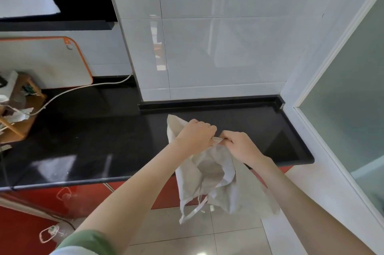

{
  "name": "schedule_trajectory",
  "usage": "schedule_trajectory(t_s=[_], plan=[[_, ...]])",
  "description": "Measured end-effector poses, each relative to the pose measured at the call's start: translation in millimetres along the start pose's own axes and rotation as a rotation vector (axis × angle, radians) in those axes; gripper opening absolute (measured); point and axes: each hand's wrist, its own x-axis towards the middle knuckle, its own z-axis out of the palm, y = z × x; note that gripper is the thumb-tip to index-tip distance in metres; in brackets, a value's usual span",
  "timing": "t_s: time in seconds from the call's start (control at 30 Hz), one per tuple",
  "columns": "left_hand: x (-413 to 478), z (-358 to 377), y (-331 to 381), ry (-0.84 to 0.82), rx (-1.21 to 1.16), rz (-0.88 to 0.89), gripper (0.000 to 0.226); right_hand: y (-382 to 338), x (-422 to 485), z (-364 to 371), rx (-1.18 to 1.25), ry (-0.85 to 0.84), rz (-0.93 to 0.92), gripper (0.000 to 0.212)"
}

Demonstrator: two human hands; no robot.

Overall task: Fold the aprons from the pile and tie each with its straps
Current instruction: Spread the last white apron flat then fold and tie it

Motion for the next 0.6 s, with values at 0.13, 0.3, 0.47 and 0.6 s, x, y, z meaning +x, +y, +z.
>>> schedule_trajectory(t_s=[0.13,0.3,0.47,0.6], plan=[[-3.0,4.7,-0.6,0.103,-0.258,-0.048,0.019,4.7,-2.1,4.7,-0.088,0.109,-0.026,0.008],[-4.9,0.7,-3.7,0.175,-0.326,-0.141,0.013,19.4,-3.2,16.7,-0.161,0.105,0.107,0.010],[-13.5,-1.5,-11.4,0.218,-0.403,-0.221,0.014,40.6,-8.9,19.6,-0.174,0.109,0.301,0.010],[-18.1,4.7,-15.9,0.263,-0.359,-0.292,0.016,46.5,-9.2,19.3,-0.170,0.130,0.340,0.041]])
